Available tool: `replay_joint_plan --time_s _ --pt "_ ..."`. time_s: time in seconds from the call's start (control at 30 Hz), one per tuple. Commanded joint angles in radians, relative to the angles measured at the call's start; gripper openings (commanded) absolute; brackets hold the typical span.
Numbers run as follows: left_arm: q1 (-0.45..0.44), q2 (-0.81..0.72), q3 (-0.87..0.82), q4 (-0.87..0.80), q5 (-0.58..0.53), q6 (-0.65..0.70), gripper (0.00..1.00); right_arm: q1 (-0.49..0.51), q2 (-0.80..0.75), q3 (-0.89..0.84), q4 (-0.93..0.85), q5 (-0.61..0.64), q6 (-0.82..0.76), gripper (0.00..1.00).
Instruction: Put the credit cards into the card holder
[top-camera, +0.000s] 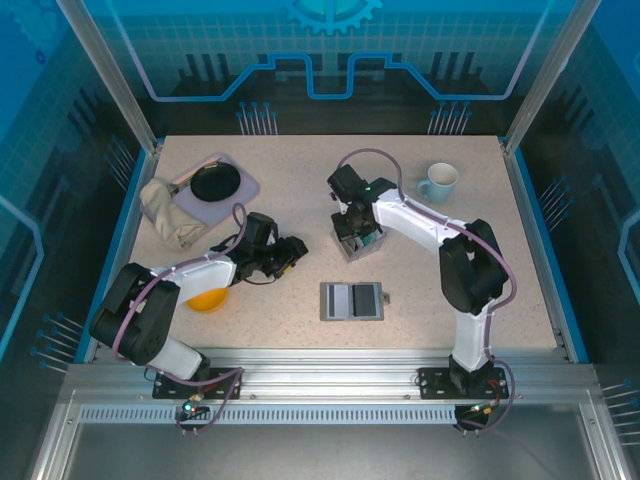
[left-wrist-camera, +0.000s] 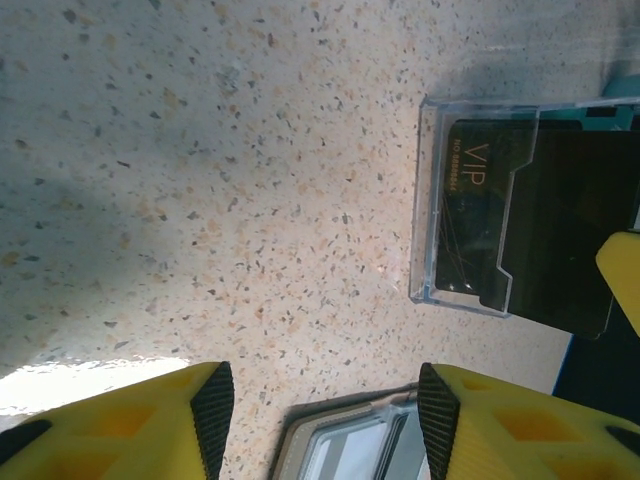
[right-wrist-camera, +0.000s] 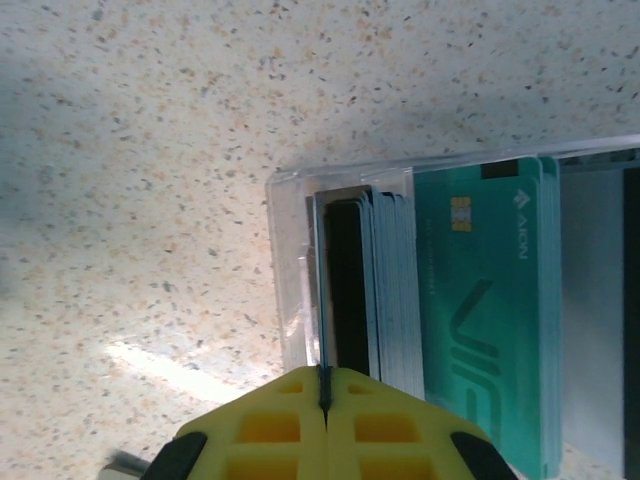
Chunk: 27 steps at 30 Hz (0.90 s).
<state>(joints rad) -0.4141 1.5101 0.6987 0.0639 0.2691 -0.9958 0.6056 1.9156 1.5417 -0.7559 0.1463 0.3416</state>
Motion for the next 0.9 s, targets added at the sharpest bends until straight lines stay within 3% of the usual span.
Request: replay_joint_plan --time_s 0.0,0.27,0.67,0.87 --pt "0.008 -0.017 0.030 0.035 0.052 0.011 0.56 -0.031 -0.105 -0.036 0.045 -0.134 0.038 0.00" --pt "0.008 -0.064 0.058 0.118 0.132 0.011 0.62 -0.139 -0.296 -0.196 0.171 -0.327 0.122 0.00" --pt "0.010 0.041 0.137 0.431 0.334 -0.139 0.72 -0.234 -0.385 -0.275 0.338 -0.698 0.270 0.00" --pt "0.009 0.089 0.191 0.487 0.372 -0.175 0.73 -0.247 -0.410 -0.283 0.380 -0.766 0.311 0.00"
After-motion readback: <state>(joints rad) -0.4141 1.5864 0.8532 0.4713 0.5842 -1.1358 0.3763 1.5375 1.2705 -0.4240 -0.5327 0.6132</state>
